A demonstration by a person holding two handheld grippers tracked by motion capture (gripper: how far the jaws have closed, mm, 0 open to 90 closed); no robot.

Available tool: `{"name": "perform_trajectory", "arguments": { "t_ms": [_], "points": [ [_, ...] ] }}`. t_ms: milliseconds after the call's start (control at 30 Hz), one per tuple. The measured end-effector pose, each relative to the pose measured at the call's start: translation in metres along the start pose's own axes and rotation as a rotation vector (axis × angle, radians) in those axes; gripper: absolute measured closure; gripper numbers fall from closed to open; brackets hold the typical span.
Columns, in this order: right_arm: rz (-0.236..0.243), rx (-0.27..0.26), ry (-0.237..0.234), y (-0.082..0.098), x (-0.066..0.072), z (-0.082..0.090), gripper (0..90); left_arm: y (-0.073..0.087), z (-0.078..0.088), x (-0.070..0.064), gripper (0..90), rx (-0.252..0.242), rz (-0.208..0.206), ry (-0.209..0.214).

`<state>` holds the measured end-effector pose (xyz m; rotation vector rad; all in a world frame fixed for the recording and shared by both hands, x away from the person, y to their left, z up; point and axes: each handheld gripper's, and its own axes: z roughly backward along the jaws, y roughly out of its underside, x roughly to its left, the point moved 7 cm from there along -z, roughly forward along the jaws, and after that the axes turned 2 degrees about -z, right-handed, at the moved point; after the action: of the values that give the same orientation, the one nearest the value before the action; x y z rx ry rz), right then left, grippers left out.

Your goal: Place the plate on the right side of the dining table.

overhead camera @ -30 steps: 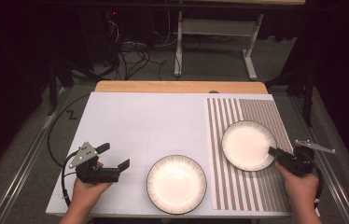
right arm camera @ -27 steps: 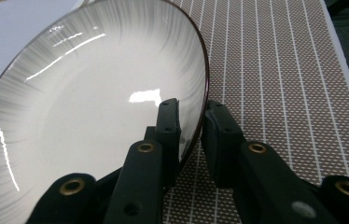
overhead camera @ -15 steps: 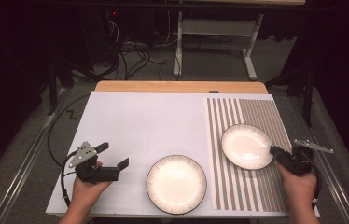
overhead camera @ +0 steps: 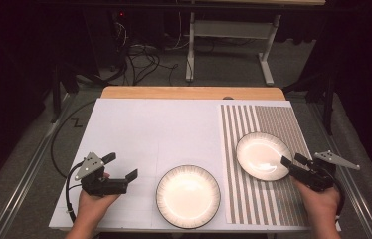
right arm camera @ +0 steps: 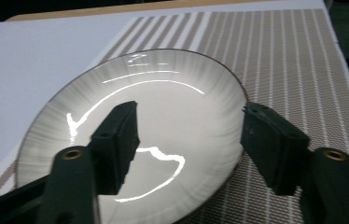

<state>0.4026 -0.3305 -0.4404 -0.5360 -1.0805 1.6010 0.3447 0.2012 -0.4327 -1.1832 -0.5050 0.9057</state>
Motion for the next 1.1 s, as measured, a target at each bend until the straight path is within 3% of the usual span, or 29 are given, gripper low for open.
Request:
{"name": "perform_trajectory", "arguments": {
  "t_ms": [233, 600, 833, 1000, 1100],
  "points": [
    [0.093, -0.028, -0.078, 0.001, 0.031, 0.004, 16.1, 0.001, 0.001, 0.002, 0.2, 0.001, -0.001, -0.003],
    [0.211, -0.061, -0.177, 0.0, 0.095, 0.005, 5.5, -0.001, 0.006, -0.001, 0.2, -0.018, -0.007, 0.007],
    [0.267, -0.074, -0.211, 0.003, 0.129, 0.007, 1.0, -0.006, 0.009, -0.002, 0.2, -0.039, -0.009, 0.008],
    [0.294, -0.1, -0.237, 0.002, 0.148, 0.013, 1.0, -0.013, 0.017, -0.01, 0.2, -0.056, -0.024, 0.017],
    [0.322, -0.121, -0.243, 0.0, 0.152, 0.018, 0.9, -0.015, 0.019, -0.015, 0.2, -0.06, -0.049, 0.014]
  ]
}}
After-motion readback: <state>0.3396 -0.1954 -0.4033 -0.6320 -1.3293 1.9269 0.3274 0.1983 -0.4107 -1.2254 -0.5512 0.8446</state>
